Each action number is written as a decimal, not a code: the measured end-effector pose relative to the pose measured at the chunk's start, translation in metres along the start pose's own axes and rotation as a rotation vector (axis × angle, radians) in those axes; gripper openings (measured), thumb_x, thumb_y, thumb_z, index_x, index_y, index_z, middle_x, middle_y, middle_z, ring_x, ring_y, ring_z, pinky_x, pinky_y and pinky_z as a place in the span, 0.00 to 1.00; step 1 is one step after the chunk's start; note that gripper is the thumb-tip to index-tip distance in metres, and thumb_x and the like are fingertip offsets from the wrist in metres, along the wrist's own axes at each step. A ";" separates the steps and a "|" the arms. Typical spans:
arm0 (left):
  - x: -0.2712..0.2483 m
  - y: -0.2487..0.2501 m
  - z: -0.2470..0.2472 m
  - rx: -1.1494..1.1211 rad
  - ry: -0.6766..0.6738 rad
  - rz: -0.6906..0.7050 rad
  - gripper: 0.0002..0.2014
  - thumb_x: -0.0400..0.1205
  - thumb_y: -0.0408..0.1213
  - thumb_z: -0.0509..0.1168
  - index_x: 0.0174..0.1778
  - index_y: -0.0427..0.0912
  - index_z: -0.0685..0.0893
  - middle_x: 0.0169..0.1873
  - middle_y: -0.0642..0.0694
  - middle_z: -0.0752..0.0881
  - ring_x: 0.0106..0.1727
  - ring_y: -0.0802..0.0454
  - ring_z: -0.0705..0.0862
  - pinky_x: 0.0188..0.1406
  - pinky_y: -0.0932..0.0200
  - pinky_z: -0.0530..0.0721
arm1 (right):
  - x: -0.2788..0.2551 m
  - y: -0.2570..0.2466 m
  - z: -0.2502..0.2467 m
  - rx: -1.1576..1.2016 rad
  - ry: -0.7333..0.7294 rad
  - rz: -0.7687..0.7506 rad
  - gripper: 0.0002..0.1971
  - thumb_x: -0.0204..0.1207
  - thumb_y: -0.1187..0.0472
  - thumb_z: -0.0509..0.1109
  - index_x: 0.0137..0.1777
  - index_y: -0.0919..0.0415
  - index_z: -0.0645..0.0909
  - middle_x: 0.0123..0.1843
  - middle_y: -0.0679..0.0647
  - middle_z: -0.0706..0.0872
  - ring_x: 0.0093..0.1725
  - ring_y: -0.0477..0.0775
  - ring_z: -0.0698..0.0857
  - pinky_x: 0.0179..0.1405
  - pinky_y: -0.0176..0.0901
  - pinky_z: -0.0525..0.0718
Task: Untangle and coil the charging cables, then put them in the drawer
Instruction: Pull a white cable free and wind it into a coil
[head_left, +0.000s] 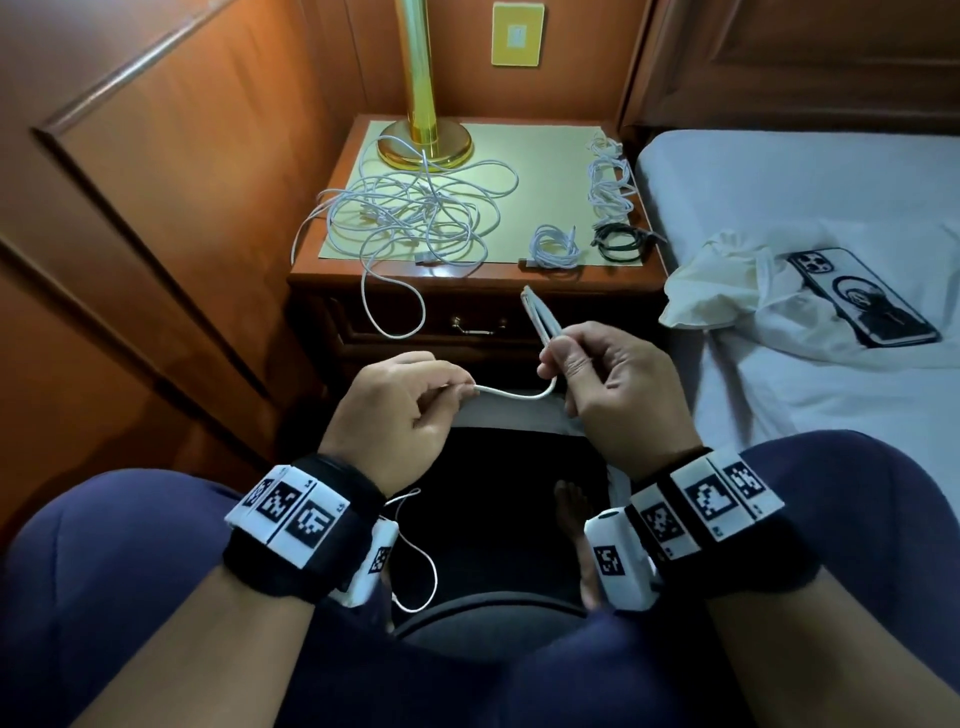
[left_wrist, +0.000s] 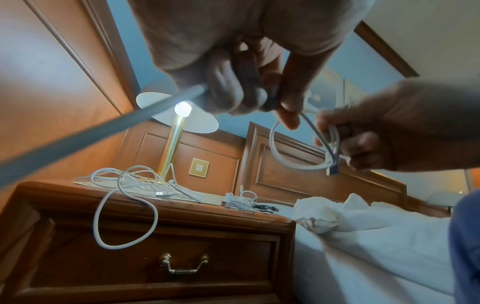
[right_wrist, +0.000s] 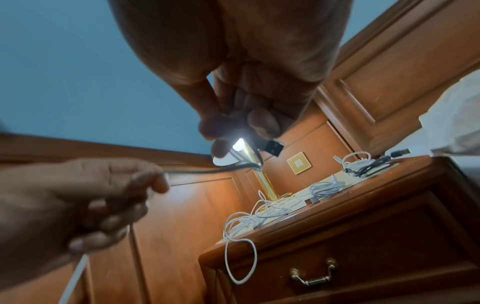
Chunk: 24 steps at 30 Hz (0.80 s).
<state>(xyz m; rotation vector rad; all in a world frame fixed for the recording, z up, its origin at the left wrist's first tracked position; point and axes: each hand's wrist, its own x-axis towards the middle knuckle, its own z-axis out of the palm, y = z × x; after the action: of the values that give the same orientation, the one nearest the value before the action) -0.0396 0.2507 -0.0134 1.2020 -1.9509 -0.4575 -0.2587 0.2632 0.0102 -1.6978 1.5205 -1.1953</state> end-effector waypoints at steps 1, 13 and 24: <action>0.000 0.003 -0.001 -0.025 -0.007 0.021 0.04 0.81 0.34 0.72 0.46 0.40 0.93 0.39 0.53 0.89 0.39 0.56 0.88 0.39 0.55 0.86 | -0.001 0.001 0.001 -0.042 -0.020 -0.005 0.11 0.85 0.58 0.68 0.40 0.52 0.87 0.30 0.39 0.86 0.28 0.44 0.83 0.30 0.32 0.75; 0.003 -0.001 0.001 -0.044 0.141 -0.024 0.07 0.84 0.34 0.69 0.53 0.40 0.92 0.46 0.50 0.89 0.48 0.60 0.86 0.53 0.72 0.79 | -0.005 -0.009 0.016 0.181 -0.380 0.210 0.17 0.87 0.58 0.64 0.35 0.59 0.79 0.24 0.49 0.78 0.20 0.43 0.70 0.22 0.32 0.68; 0.006 0.008 -0.003 -0.388 0.020 -0.266 0.10 0.89 0.32 0.62 0.52 0.42 0.89 0.40 0.50 0.93 0.26 0.58 0.80 0.27 0.62 0.78 | 0.000 -0.018 0.010 0.509 -0.465 0.404 0.18 0.89 0.62 0.56 0.35 0.59 0.74 0.25 0.52 0.69 0.18 0.45 0.61 0.21 0.40 0.61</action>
<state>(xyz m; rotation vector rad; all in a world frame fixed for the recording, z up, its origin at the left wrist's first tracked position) -0.0439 0.2496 -0.0037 1.2030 -1.5931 -0.9120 -0.2412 0.2647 0.0211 -1.1521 1.0830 -0.8082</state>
